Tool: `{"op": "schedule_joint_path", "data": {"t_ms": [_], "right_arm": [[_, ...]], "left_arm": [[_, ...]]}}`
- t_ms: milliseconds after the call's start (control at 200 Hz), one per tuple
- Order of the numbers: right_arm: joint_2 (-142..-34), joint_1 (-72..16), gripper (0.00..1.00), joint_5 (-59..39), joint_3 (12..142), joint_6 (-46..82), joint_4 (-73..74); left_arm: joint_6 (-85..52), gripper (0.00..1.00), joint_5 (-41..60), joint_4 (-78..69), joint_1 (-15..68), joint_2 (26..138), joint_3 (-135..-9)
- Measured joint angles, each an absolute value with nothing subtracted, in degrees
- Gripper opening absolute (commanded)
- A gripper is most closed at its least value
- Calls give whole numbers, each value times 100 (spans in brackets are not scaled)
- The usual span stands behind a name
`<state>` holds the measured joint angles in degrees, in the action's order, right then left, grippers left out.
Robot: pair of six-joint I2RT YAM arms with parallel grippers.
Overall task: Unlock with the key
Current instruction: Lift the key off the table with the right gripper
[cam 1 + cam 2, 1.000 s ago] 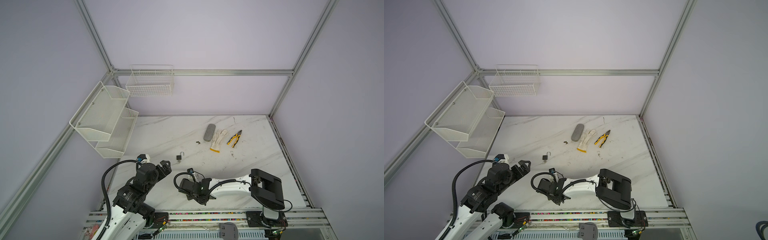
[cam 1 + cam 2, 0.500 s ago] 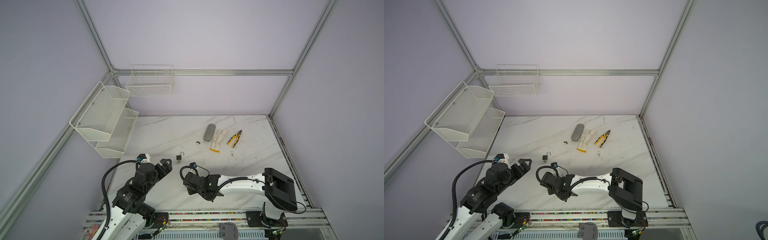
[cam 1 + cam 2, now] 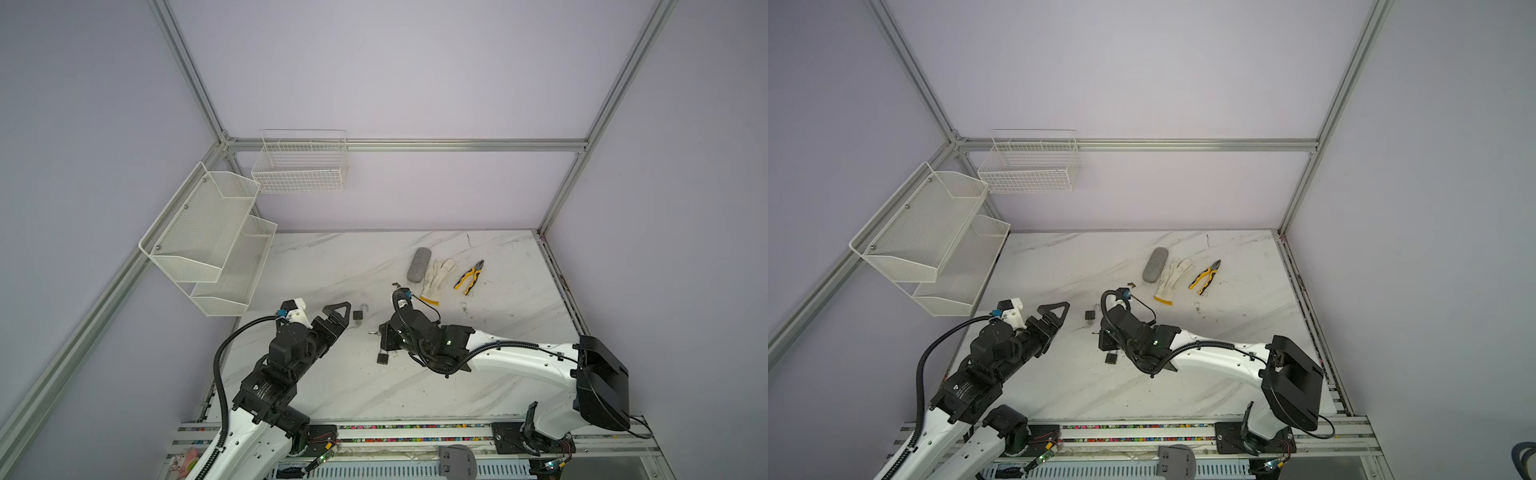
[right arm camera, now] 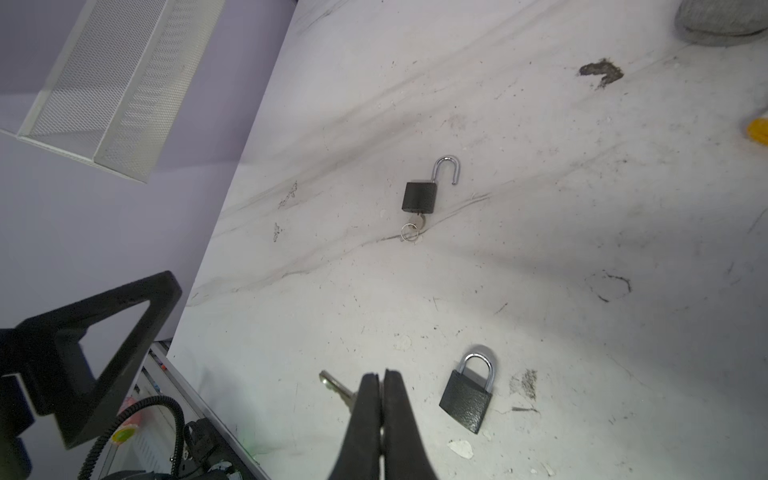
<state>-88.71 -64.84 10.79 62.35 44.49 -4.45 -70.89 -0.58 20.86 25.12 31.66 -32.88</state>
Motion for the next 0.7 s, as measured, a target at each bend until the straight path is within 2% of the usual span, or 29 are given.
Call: {"op": "schedule_joint_path", "data": {"t_ms": [305, 440, 570, 700], "right_arm": [[-8871, -6257, 0, 985, 6337, 4703, 25], [-8871, -6117, 0, 781, 6337, 4899, 279], [-8871, -6036, 0, 631, 6337, 5085, 506], [-8871, -5975, 0, 484, 6337, 5227, 707]], "left_arm": [[-7393, 71, 163, 1181, 2681, 3793, -3286], [-7435, 64, 178, 749, 2794, 3948, -3216], [-7439, 63, 220, 440, 2904, 4230, -3173], [-7435, 54, 217, 283, 2978, 4394, -3133]]}}
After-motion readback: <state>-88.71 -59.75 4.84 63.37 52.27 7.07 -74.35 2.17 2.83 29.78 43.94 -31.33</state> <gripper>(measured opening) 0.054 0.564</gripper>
